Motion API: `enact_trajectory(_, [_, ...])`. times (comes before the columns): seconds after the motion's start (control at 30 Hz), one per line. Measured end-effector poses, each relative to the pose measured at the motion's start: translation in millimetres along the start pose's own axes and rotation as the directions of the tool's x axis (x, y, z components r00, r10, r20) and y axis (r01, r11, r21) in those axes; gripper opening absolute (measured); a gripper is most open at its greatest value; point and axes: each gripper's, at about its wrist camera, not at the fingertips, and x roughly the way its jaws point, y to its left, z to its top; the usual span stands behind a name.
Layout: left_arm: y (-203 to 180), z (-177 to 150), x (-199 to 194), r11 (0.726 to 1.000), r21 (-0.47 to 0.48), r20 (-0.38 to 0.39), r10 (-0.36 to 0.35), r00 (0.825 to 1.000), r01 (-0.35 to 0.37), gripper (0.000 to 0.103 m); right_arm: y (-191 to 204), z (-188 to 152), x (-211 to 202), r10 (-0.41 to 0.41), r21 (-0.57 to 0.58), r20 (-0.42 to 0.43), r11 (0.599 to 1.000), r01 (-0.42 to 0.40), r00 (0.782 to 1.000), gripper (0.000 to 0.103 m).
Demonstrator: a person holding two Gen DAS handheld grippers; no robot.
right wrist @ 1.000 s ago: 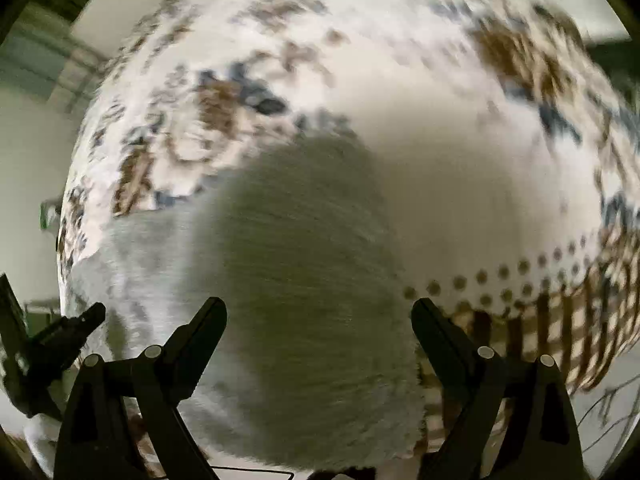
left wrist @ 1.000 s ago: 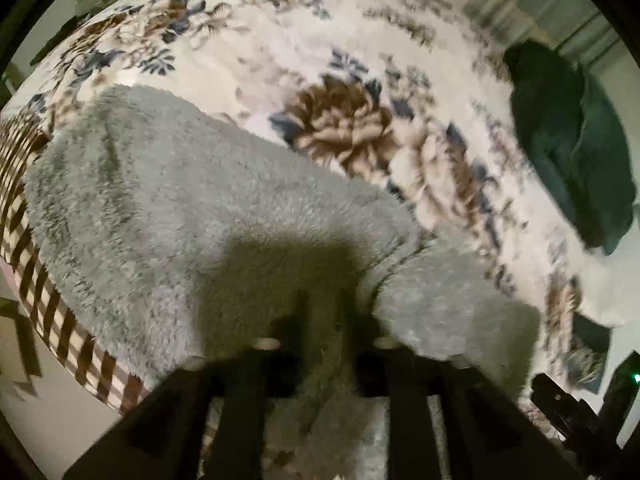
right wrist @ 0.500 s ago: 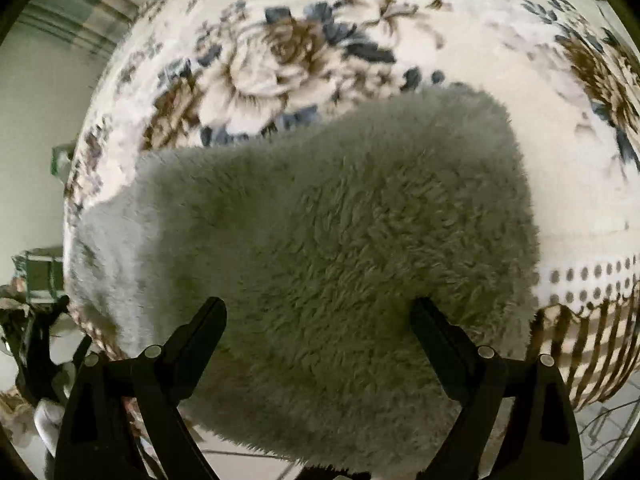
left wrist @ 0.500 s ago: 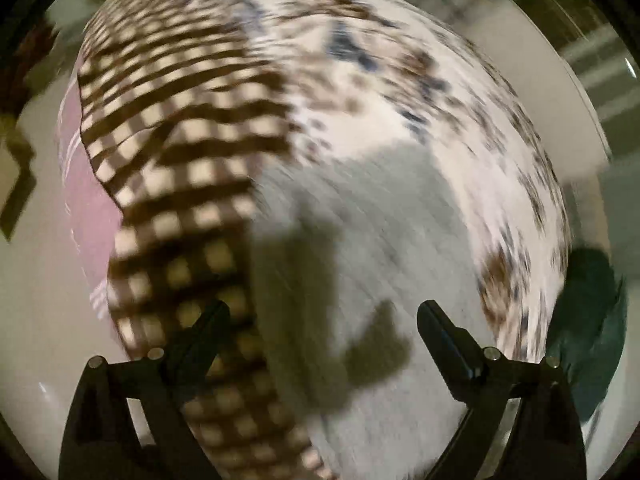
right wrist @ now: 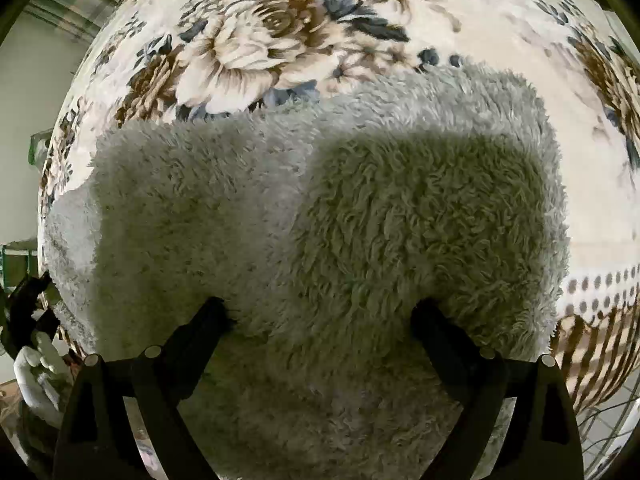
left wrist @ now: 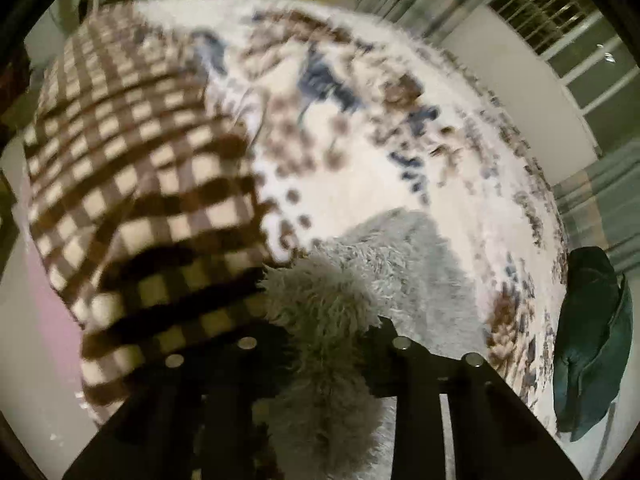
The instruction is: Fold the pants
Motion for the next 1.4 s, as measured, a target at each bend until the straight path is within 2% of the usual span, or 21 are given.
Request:
enact_trajectory(0.07, [-11.5, -3.0, -24.3, 1.0, 0.017, 0.056, -0.022, 0.998, 0.021, 0.023, -1.0, -0.7, -3.4, 0.014, -0.001, 0.005, 1.0, -0.014, 1.0, 0.097])
enact_trajectory(0.2, [-41.4, -8.8, -69.3, 0.994, 0.066, 0.118, -0.098, 0.988, 0.091, 0.023, -2.7, -3.5, -14.8, 0.063, -0.014, 0.015, 0.998, -0.063, 0.998, 0.097])
enact_trajectory(0.37, [-110.8, -38.4, -149.2, 0.965, 0.214, 0.184, -0.191, 0.964, 0.15, 0.023, -14.6, -9.6, -37.0, 0.156, -0.024, 0.017, 0.987, -0.156, 0.988, 0.097])
enact_trajectory(0.43, [-144.0, -59.5, -177.2, 0.942, 0.285, 0.186, -0.235, 0.954, 0.177, 0.023, -24.1, -11.7, -49.9, 0.179, -0.02, 0.026, 0.984, -0.179, 0.983, 0.097])
enact_trajectory(0.53, [-197.4, -106.0, -210.4, 0.896, 0.381, 0.146, -0.3, 0.943, 0.227, 0.022, -52.1, -14.2, -74.7, 0.212, 0.004, 0.048, 0.977, -0.212, 0.976, 0.097])
enact_trajectory(0.67, [-271.9, -199.0, -222.4, 0.809, 0.506, 0.02, -0.356, 0.934, 0.297, 0.022, -97.8, -20.3, -102.5, 0.204, 0.033, 0.077, 0.978, -0.207, 0.976, 0.097])
enact_trajectory(0.77, [-312.6, -274.3, -204.9, 0.741, 0.583, -0.096, -0.343, 0.934, 0.332, 0.022, -143.8, -28.2, -116.7, 0.178, 0.069, 0.092, 0.98, -0.185, 0.98, 0.097])
enact_trajectory(0.87, [-339.3, -345.1, -176.9, 0.668, 0.667, -0.178, -0.288, 0.941, 0.33, 0.023, -197.1, -37.4, -124.0, 0.145, 0.129, 0.101, 0.979, -0.158, 0.984, 0.097])
enact_trajectory(1.0, [-353.3, -406.8, -135.0, 0.613, 0.72, -0.265, -0.19, 0.945, 0.325, 0.023, -264.0, -51.9, -126.6, 0.103, 0.215, 0.099, 0.969, -0.123, 0.99, 0.097])
enact_trajectory(1.13, [-358.3, -439.7, -107.6, 0.586, 0.751, -0.318, -0.083, 0.945, 0.304, 0.025, -316.3, -65.0, -128.8, 0.072, 0.281, 0.099, 0.955, -0.097, 0.992, 0.097])
enact_trajectory(1.23, [-357.0, -448.3, -100.0, 0.601, 0.751, -0.332, -0.011, 0.943, 0.272, 0.032, -343.6, -72.7, -132.7, 0.067, 0.315, 0.11, 0.944, -0.098, 0.992, 0.097])
enact_trajectory(1.27, [-359.5, -449.3, -101.2, 0.609, 0.749, -0.336, 0.009, 0.942, 0.262, 0.04, -348.9, -74.1, -133.5, 0.069, 0.322, 0.112, 0.941, -0.102, 0.991, 0.097])
enact_trajectory(1.3, [-360.1, -451.4, -103.8, 0.608, 0.749, -0.341, 0.014, 0.94, 0.263, 0.058, -354.7, -75.4, -134.8, 0.075, 0.33, 0.116, 0.937, -0.11, 0.99, 0.097])
enact_trajectory(1.33, [-365.1, -448.8, -108.9, 0.608, 0.745, -0.355, 0.015, 0.935, 0.273, 0.069, -356.3, -75.6, -135.5, 0.082, 0.336, 0.121, 0.934, -0.118, 0.989, 0.097])
enact_trajectory(1.37, [-366.7, -450.3, -112.9, 0.608, 0.741, -0.364, 0.008, 0.931, 0.284, 0.087, -358.9, -76.3, -136.8, 0.089, 0.342, 0.127, 0.931, -0.128, 0.988, 0.097])
enact_trajectory(1.4, [-367.8, -449.4, -116.1, 0.609, 0.735, -0.373, -0.006, 0.928, 0.299, 0.092, -361.1, -76.2, -138.1, 0.102, 0.349, 0.136, 0.926, -0.144, 0.985, 0.097])
